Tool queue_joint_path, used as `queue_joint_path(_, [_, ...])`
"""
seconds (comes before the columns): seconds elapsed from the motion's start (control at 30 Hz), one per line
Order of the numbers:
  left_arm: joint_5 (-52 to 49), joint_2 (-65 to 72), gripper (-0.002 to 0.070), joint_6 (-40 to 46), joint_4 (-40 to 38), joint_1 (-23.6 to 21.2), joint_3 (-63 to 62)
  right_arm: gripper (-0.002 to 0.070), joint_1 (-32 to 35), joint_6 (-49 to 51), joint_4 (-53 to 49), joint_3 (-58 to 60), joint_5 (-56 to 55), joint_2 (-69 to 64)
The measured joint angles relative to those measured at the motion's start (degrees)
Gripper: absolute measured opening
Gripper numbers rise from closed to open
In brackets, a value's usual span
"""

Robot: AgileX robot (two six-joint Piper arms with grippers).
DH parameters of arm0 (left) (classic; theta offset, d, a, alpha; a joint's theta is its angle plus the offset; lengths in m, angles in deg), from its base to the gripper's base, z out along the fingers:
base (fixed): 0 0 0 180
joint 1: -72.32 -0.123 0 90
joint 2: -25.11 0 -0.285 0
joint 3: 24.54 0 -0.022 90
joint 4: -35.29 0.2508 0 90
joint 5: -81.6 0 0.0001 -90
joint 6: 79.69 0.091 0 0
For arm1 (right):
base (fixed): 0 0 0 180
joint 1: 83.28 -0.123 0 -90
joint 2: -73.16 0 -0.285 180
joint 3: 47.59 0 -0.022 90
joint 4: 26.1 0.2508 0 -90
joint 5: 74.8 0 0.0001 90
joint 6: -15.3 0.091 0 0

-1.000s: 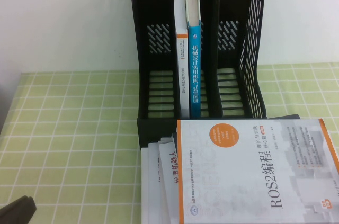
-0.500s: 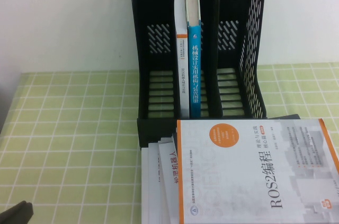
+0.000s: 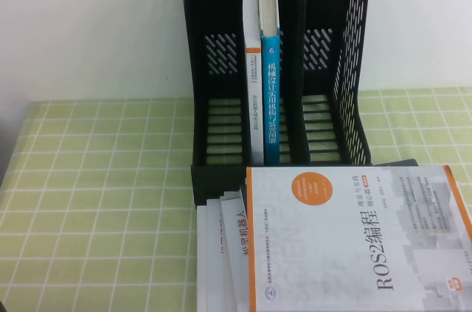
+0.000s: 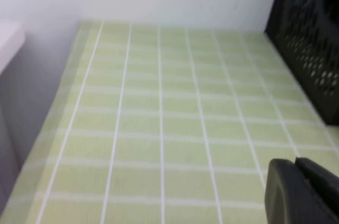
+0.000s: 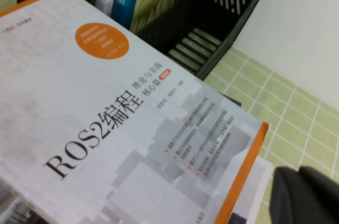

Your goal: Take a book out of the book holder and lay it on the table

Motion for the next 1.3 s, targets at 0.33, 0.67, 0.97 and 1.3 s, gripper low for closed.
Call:
queue_joint_path(0.33, [-1.75,0.0,-0.0003,-9.18,5.52,-0.37,0.0,-0.0002,0.0,0.0,-0.04,0.0,0.0,0.0])
queue_joint_path(0.67, [-1.75,0.0,-0.0003,-9.64,5.81,-0.37,0.0,-0.0002,0.0,0.0,-0.13,0.0,0.0,0.0])
queue_joint_path(0.97, [-1.84,0.0,-0.0003,-9.73,5.95,-0.37,0.0,-0.0002,7.09,0.0,-0.01,0.0,-2.24,2.82])
queue_joint_path(1.3, [-1.84,0.0,-0.0003,-9.73,5.95,-0.37,0.0,-0.0002,38.4,7.21,5.1,0.0,-14.08,11.43])
